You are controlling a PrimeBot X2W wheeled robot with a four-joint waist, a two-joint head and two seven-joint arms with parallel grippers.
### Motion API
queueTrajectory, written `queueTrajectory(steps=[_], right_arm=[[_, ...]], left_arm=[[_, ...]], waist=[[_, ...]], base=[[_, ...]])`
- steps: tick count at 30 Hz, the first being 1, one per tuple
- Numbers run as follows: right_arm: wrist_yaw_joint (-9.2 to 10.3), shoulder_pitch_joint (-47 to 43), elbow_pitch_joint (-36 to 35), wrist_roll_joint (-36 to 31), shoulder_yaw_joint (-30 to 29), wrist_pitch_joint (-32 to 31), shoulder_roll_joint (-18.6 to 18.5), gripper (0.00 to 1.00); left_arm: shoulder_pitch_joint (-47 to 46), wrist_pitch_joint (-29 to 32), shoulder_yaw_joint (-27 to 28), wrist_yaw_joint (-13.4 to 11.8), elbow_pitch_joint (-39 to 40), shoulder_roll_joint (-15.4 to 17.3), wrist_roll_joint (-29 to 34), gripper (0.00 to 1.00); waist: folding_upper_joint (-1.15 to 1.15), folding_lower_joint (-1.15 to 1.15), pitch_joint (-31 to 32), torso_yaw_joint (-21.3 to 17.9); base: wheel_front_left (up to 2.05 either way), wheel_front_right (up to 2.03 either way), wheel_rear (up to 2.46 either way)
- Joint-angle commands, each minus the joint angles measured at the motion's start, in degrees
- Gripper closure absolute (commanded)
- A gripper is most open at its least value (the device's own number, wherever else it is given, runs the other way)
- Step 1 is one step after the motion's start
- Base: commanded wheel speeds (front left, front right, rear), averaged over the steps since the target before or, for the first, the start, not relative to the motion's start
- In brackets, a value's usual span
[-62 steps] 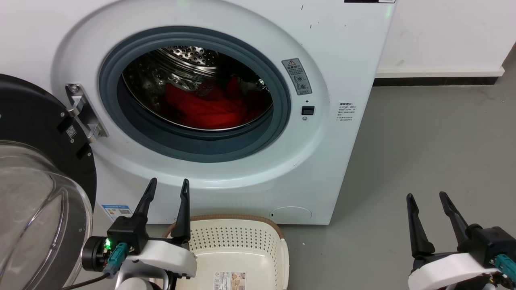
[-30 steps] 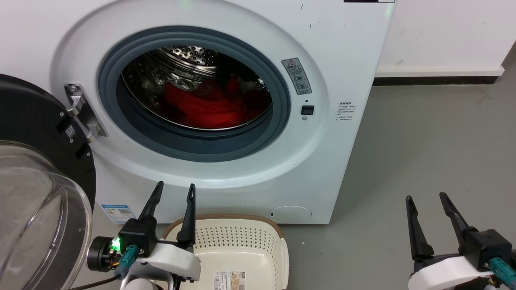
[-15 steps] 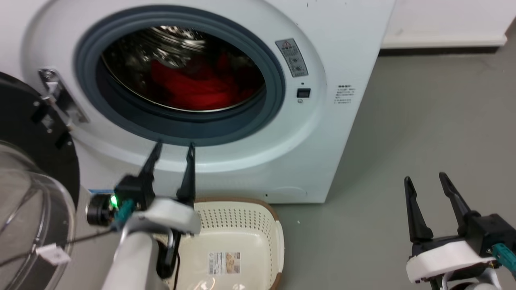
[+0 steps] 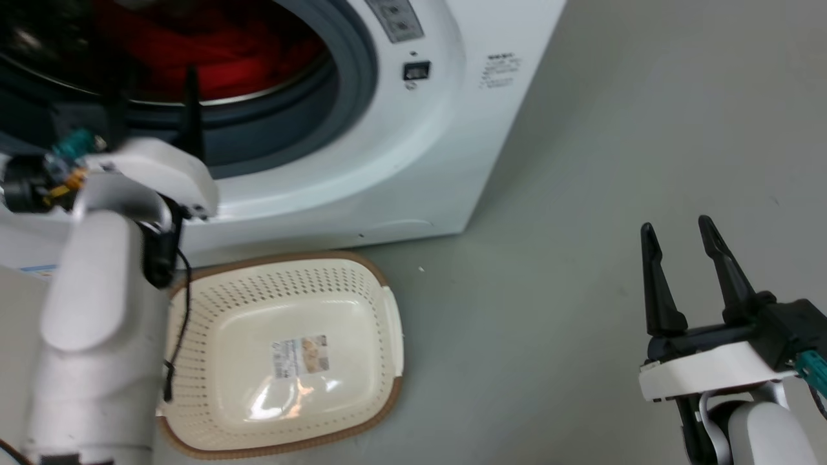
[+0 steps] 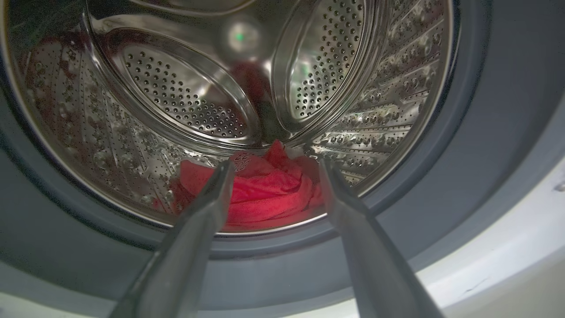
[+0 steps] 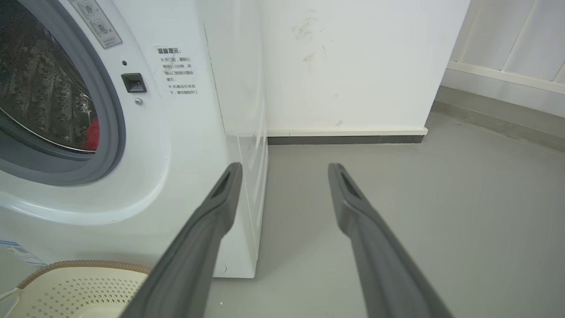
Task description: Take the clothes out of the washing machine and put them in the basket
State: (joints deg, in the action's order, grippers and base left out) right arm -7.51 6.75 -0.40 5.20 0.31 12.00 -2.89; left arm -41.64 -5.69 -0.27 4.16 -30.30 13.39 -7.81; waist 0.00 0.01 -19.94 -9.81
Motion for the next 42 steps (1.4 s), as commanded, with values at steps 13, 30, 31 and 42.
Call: queueTrajectory(steps=[13,30,31,42], right_arm=[[0.04,7.25,5.81,6.17,3.46,3.19,0.04,0.0],[0.04,10.76,5.23,12.28,6.21,3.18,0.04,0.0],[0.04,10.85,5.26,12.44,6.3,3.18,0.04,0.0],[0.04,11.08,5.24,13.96,7.27,3.18,0.04,0.0]], left_arm=[[-19.54,13.73,0.72,2.02,-8.25,10.92,-1.03,0.0],[-36.99,41.58,-4.25,3.2,-7.77,22.61,-0.46,0.0],[-37.45,43.2,-4.77,3.18,-7.1,23.28,-0.27,0.0],[-34.96,58.74,-5.55,1.7,-0.31,26.28,-1.35,0.0]], waist=[[0.0,-0.01,-15.0,-11.85],[0.0,-0.01,-24.18,-18.34],[0.0,-0.01,-24.49,-18.55],[0.0,-0.01,-25.8,-19.67]], base=[[0.0,0.0,0.0],[0.0,0.0,0.0],[0.0,0.0,0.0],[0.0,0.0,0.0]])
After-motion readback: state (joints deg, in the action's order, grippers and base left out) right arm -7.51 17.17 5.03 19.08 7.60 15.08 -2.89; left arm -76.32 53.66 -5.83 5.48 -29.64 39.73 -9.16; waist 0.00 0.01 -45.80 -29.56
